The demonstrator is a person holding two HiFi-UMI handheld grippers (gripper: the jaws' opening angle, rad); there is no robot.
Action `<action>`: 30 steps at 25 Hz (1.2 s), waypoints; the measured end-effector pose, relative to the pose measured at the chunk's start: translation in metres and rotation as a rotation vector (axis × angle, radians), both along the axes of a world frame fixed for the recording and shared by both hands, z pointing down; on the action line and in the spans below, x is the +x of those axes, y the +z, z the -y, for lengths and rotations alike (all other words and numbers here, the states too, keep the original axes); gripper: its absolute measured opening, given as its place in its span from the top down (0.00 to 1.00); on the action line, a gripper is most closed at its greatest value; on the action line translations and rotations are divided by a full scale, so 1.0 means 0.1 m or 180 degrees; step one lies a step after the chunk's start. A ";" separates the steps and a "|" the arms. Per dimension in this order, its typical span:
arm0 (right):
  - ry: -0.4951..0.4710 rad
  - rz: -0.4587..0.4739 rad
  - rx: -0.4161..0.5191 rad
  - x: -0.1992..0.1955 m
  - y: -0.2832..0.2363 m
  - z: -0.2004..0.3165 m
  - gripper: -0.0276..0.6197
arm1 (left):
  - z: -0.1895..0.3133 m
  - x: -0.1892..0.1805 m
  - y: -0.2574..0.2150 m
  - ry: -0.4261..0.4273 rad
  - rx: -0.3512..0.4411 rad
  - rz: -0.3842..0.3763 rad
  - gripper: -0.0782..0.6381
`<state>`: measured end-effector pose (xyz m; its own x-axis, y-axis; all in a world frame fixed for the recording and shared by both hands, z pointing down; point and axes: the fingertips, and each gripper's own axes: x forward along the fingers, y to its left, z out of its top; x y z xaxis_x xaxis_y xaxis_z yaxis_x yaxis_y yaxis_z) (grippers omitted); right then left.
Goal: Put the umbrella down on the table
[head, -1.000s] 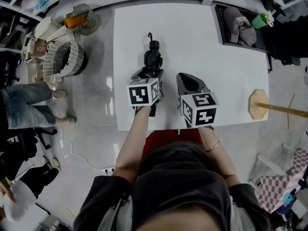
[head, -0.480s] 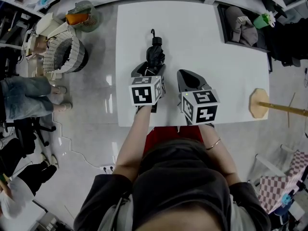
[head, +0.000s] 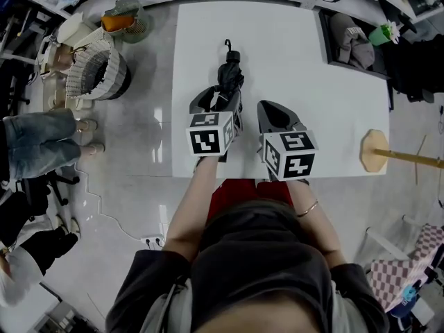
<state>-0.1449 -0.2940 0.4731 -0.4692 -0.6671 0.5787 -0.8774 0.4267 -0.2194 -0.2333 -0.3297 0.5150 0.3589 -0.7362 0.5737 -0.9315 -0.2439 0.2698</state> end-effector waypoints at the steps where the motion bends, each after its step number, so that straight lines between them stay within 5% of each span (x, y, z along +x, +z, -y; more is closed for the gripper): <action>1: -0.0003 0.0003 0.0008 0.00 -0.01 -0.01 0.93 | -0.01 -0.01 -0.04 -0.0018 0.0048 -0.0013 0.52; 19: 0.0131 0.0195 0.0285 0.27 -0.36 -0.22 0.93 | -0.35 -0.05 -0.75 -0.0177 0.0730 -0.0388 0.83; 30: 0.0126 0.0393 0.0490 0.52 -0.62 -0.44 0.93 | -0.72 0.17 -1.14 -0.0027 0.1050 -0.0372 0.87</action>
